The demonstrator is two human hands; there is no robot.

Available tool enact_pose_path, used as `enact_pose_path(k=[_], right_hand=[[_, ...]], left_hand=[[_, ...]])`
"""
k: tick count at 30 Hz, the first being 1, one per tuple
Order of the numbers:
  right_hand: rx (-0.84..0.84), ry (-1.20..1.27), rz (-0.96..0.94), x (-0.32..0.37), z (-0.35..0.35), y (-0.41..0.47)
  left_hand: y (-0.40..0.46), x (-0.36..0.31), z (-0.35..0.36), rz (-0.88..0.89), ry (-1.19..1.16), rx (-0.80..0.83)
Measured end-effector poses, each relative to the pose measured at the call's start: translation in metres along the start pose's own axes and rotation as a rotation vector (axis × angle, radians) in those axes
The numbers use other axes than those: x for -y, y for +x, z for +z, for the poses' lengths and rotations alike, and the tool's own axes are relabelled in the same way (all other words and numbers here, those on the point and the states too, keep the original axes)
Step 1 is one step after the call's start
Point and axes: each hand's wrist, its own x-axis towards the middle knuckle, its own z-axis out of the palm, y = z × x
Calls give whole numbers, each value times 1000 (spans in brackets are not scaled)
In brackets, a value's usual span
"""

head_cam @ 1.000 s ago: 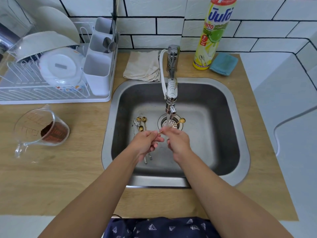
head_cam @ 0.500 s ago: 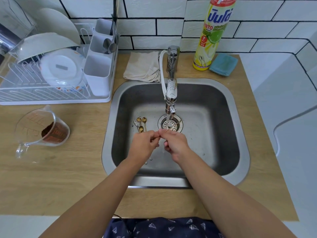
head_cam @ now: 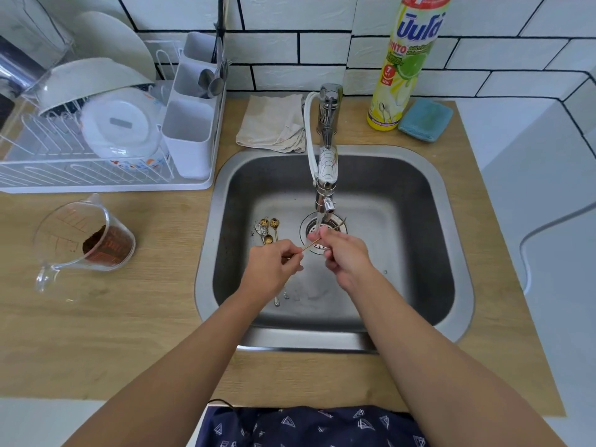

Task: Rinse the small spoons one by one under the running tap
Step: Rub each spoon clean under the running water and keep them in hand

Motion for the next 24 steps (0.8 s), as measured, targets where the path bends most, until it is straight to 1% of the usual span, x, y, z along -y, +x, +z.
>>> enact_pose_path(k=[3,4,5,8,12,13,16,17,18,20,21,22,24], right_hand=[[24,67,-8,-4,2,0],[43,80,-18,-5,1,0],[64,89,-25,-6,-1,0],[133,60,-25,-9,-5,-4],[224,-124,-20,-17,0,-13],[213,-124,-22,-14,0,-11],[91,-15,-50,0,-8,1],[81,-31,-61,1,-9,3],[100,-94,-65,-1,-9,3],[197,-231,-55,-11,-6,-2],[225,-260,-54,-14,-5,-3],[215,-256,-56,-13,-6,-2],[95,-154,-64,-5,-12,6]], left_hand=[[1,-11,-1,-257,-425,84],[2,-13,-3,-336,-531,118],[2,-15,-5,-388,-582,150],[3,-15,-10,-422,-545,204],[4,-15,-10,-411,-511,186],[4,-15,-10,-410,-508,189],[4,-14,-12,-410,-502,202],[4,-15,-13,-410,-496,206],[4,-15,-13,-408,-486,208],[4,-15,-13,-402,-461,214],[4,-15,-12,-399,-450,217],[3,-14,-13,-401,-447,217],[3,-13,-14,-413,-444,210]])
